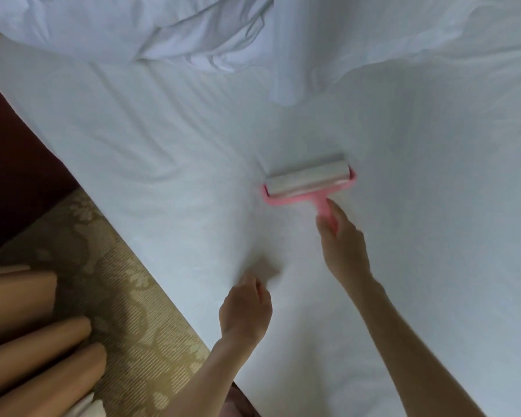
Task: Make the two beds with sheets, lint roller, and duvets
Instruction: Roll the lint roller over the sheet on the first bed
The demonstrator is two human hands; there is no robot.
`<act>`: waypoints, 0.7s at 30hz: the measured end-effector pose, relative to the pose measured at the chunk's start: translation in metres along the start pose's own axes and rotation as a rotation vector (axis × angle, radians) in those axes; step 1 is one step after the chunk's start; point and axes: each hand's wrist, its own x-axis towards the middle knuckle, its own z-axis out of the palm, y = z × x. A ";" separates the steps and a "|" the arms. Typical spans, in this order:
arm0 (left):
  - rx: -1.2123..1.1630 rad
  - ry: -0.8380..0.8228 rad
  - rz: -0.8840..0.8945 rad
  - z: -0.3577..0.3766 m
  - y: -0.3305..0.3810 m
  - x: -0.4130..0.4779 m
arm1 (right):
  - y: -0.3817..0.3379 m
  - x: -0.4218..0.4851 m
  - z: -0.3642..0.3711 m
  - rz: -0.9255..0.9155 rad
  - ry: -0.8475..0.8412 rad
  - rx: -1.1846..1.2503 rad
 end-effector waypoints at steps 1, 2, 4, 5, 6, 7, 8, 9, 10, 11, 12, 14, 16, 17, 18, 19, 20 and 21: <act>0.001 0.005 0.004 -0.001 0.002 0.001 | 0.019 -0.032 -0.003 0.026 -0.017 -0.003; 0.006 0.008 0.005 -0.002 0.003 0.002 | 0.038 -0.062 -0.005 0.050 -0.039 -0.008; 0.022 0.004 0.011 -0.002 0.007 0.003 | 0.070 -0.112 -0.010 0.112 -0.072 -0.023; 0.023 -0.003 0.017 -0.001 0.010 0.002 | 0.083 -0.132 -0.013 0.137 -0.075 -0.037; 0.017 -0.007 0.028 0.000 0.013 0.001 | 0.092 -0.149 -0.016 0.155 -0.056 -0.045; 0.009 -0.008 0.042 0.002 0.017 -0.001 | 0.100 -0.162 -0.019 0.158 -0.018 -0.077; -0.001 -0.003 0.057 0.003 0.021 -0.003 | 0.102 -0.173 -0.024 0.162 0.021 -0.102; -0.014 0.007 0.068 0.004 0.023 -0.005 | 0.101 -0.181 -0.029 0.164 0.062 -0.096; -0.026 0.021 0.077 0.005 0.025 -0.007 | 0.096 -0.185 -0.035 0.179 0.087 -0.065; -0.035 0.035 0.081 0.006 0.025 -0.009 | 0.092 -0.183 -0.039 0.184 0.123 -0.037; -0.037 0.045 0.080 0.007 0.025 -0.012 | 0.087 -0.177 -0.041 0.190 0.161 0.019; -0.021 0.039 0.081 0.010 0.023 -0.018 | 0.071 -0.149 -0.048 0.168 0.238 0.099; 0.008 0.022 0.091 0.013 0.021 -0.024 | 0.050 -0.107 -0.055 0.119 0.301 0.133; 0.023 0.018 0.097 0.014 0.020 -0.025 | 0.041 -0.083 -0.059 0.101 0.322 0.153; 0.037 0.017 0.106 0.016 0.020 -0.027 | 0.034 -0.060 -0.061 0.085 0.329 0.177; 0.051 0.017 0.118 0.018 0.021 -0.028 | 0.030 -0.039 -0.061 0.077 0.314 0.184; 0.065 0.014 0.130 0.020 0.023 -0.030 | 0.028 -0.021 -0.062 0.080 0.281 0.181; 0.078 0.008 0.141 0.022 0.024 -0.031 | 0.029 -0.009 -0.061 0.098 0.241 0.174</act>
